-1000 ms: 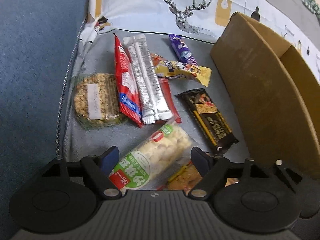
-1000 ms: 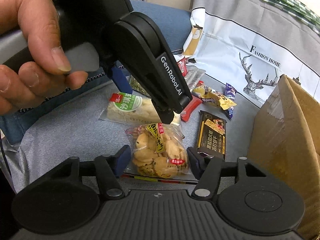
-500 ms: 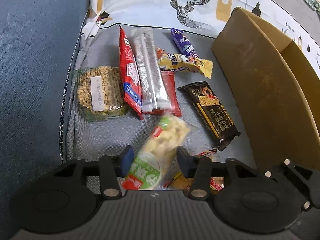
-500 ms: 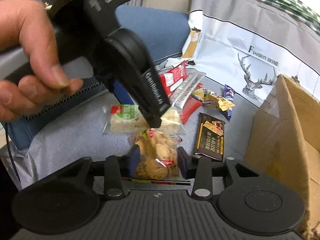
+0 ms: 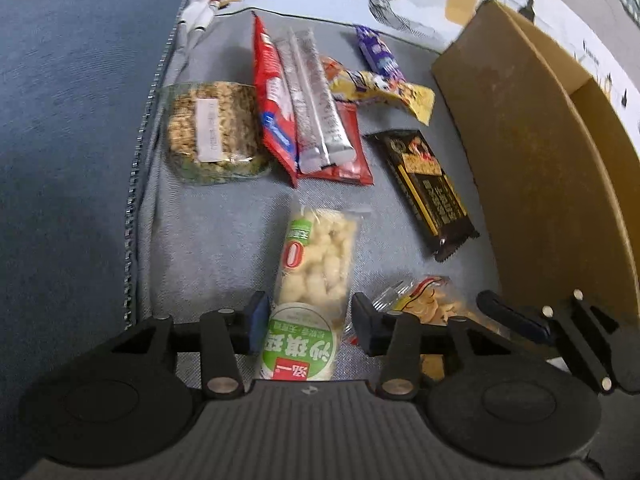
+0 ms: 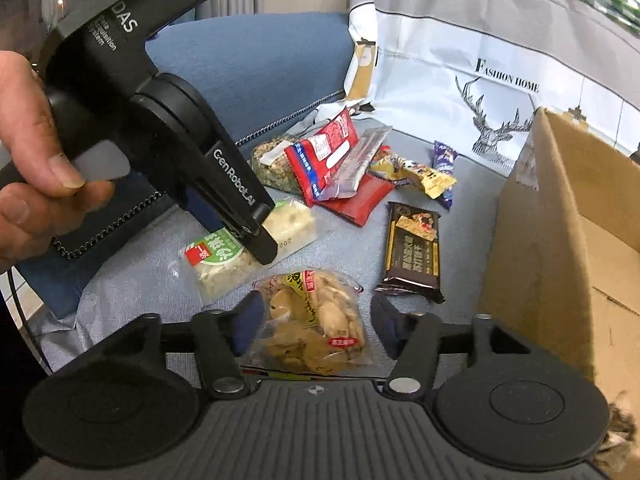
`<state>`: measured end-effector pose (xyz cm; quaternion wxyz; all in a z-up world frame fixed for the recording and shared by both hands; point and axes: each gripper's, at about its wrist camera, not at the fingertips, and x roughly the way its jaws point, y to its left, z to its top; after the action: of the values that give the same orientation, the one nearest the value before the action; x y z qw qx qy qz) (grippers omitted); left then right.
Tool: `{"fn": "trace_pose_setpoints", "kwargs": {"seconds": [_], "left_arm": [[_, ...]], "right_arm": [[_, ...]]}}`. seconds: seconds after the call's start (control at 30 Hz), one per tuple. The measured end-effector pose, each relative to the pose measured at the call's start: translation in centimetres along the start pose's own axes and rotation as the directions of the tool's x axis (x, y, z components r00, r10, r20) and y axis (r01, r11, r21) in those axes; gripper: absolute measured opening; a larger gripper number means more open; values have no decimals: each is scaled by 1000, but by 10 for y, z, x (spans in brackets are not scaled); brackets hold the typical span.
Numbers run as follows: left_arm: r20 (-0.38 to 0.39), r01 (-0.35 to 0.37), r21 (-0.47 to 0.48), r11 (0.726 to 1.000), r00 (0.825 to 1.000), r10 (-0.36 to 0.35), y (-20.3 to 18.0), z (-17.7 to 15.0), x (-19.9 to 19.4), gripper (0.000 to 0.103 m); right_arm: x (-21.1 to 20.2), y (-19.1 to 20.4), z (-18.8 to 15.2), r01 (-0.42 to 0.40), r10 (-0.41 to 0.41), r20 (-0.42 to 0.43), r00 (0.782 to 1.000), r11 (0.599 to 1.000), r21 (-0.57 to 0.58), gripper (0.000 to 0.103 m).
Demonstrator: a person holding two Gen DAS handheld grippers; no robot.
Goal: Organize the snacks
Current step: 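Grasp the white-green puff snack bag with the left tool while the right grasps the clear cookie bag, then lift both held bags and carry them over the cardboard box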
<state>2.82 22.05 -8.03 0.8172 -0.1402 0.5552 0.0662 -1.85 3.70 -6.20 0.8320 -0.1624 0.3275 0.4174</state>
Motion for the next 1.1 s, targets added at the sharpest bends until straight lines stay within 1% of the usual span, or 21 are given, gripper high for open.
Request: {"fn": "trace_pose_setpoints", "kwargs": {"seconds": [0.1, 0.23, 0.27, 0.3, 0.33, 0.37, 0.47, 0.53, 0.6, 0.7, 0.87, 1.0, 1.1], "left_arm": [[-15, -25, 33, 999, 1000, 25, -6, 1, 7, 53], [-12, -35, 36, 999, 999, 35, -6, 4, 10, 53], [-11, -37, 36, 999, 999, 37, -6, 4, 11, 51], [-8, -41, 38, 998, 999, 42, -6, 4, 11, 43], [-3, -42, 36, 998, 999, 42, -5, 4, 10, 43], [0, -35, 25, 999, 999, 35, -4, 5, 9, 42], [5, -12, -26, 1000, 1000, 12, 3, 8, 7, 41], [3, 0, -46, 999, 1000, 0, 6, 8, 6, 41], [-4, 2, -48, 999, 1000, -2, 7, 8, 7, 41], [-9, 4, -39, 999, 1000, -4, 8, 8, 6, 42], [-9, -8, -15, 1000, 1000, 7, 5, 7, 10, 42], [5, -12, -9, 1000, 1000, 12, 3, 7, 8, 40], [38, 19, -25, 1000, 999, -18, 1, 8, 1, 40]], "right_arm": [[10, -1, -2, -3, 3, -29, 1000, 1000, 11, 64], [23, -4, -6, -10, 13, -73, 997, 999, 35, 65], [25, -4, -7, -10, 13, -78, 997, 999, 38, 65], [26, -4, -7, -9, 13, -82, 997, 999, 40, 62], [26, -4, -7, -12, 15, -82, 997, 999, 41, 59], [26, -4, -6, -18, 21, -78, 997, 999, 40, 54], [20, -3, -2, -7, 9, -40, 999, 999, 49, 50], [17, -6, 0, 3, -2, -23, 1000, 998, 63, 50], [18, -10, 0, 6, -3, -32, 999, 997, 82, 50], [24, -11, -4, 5, 1, -68, 998, 996, 93, 51], [25, -9, -5, 11, -5, -67, 998, 997, 80, 51], [23, -9, -4, 16, -12, -52, 999, 997, 77, 49], [16, -9, -1, 22, -21, -17, 1000, 997, 75, 48]]}}
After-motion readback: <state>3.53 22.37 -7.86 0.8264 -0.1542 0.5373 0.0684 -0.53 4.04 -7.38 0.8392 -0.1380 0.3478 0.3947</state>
